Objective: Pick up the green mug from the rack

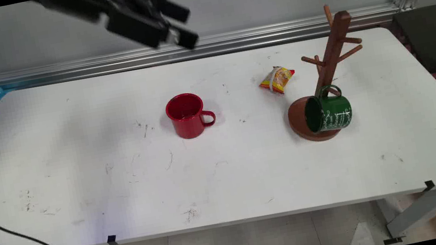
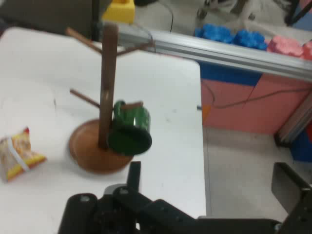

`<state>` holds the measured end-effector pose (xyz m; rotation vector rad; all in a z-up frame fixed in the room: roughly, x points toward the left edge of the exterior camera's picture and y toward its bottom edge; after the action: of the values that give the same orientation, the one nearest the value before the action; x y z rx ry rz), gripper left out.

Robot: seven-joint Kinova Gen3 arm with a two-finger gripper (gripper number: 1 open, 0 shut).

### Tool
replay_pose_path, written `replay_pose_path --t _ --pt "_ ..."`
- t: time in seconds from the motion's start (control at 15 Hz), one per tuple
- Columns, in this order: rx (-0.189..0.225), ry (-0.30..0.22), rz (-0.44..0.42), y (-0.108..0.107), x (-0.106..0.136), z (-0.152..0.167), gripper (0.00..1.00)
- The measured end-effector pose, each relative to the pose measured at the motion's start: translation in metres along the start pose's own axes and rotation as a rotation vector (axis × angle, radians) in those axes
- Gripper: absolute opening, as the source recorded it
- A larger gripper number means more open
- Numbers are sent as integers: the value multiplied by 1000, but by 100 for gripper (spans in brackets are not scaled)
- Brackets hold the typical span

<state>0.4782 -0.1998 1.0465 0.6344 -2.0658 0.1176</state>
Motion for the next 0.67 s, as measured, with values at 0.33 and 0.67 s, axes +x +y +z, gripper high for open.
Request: replay_pose_path --t 0.33,0.67 --pt "17 -62 -61 -1 -20 55 100" --pt "37 -108 -147 -6 -38 113 100"
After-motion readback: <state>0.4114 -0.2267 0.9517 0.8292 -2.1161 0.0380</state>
